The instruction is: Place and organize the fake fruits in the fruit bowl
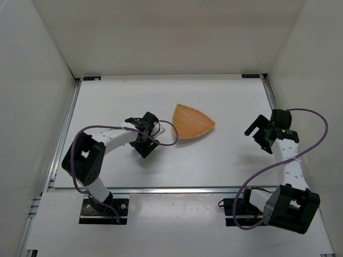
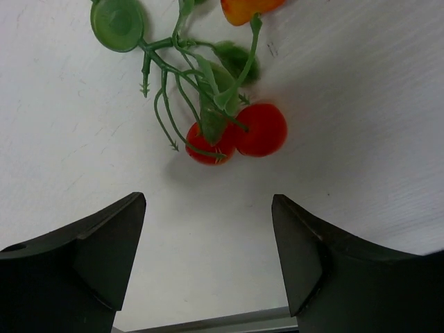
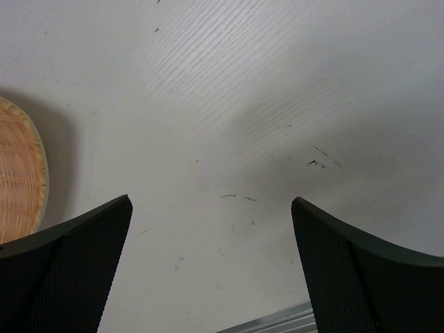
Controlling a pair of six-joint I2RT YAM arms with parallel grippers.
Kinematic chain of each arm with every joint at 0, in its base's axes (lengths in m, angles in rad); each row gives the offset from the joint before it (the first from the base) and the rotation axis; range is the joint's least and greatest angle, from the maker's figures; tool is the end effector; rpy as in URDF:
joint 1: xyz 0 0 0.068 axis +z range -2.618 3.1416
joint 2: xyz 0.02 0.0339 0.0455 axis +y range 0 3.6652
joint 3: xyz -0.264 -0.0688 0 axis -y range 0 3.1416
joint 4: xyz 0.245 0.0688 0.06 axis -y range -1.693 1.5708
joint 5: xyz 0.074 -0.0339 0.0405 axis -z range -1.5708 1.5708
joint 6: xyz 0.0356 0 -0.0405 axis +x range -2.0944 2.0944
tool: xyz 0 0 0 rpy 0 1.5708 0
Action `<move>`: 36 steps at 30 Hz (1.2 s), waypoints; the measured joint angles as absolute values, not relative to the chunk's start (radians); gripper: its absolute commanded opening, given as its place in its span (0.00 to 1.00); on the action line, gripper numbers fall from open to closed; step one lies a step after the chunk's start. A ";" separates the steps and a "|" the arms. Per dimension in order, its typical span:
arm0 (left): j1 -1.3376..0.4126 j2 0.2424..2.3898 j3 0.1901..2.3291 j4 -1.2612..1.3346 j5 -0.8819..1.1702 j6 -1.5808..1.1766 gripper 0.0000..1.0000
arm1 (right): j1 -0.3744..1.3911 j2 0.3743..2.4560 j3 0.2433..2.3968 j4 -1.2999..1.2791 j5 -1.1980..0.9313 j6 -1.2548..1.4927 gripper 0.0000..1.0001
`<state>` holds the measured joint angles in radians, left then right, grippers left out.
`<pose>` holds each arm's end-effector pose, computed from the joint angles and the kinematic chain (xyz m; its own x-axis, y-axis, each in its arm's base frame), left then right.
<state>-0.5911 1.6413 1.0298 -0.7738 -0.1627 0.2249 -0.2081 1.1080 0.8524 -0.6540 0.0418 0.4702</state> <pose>0.2471 -0.1589 0.1781 -0.6784 0.7204 -0.1443 0.6939 0.6928 0.1963 0.2165 -0.0472 0.2594 -0.5835 0.5859 -0.5624 0.5563 0.7929 0.2488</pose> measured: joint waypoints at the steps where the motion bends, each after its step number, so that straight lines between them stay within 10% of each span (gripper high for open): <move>1: -0.592 1.650 1.030 -0.774 -0.165 0.225 0.83 | -0.208 1.105 0.852 -0.654 0.042 0.470 1.00; 22: -0.577 1.797 1.129 -0.744 -0.159 0.231 0.53 | -0.208 1.086 0.822 -0.656 0.058 0.463 1.00; 36: -0.564 1.810 1.155 -0.739 -0.114 0.236 0.59 | -0.208 1.086 0.822 -0.656 0.064 0.459 1.00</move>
<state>-0.5644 1.8103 1.1553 -0.7391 -0.1143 0.2356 -0.2081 1.0863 0.8215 -0.6563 0.0635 0.4595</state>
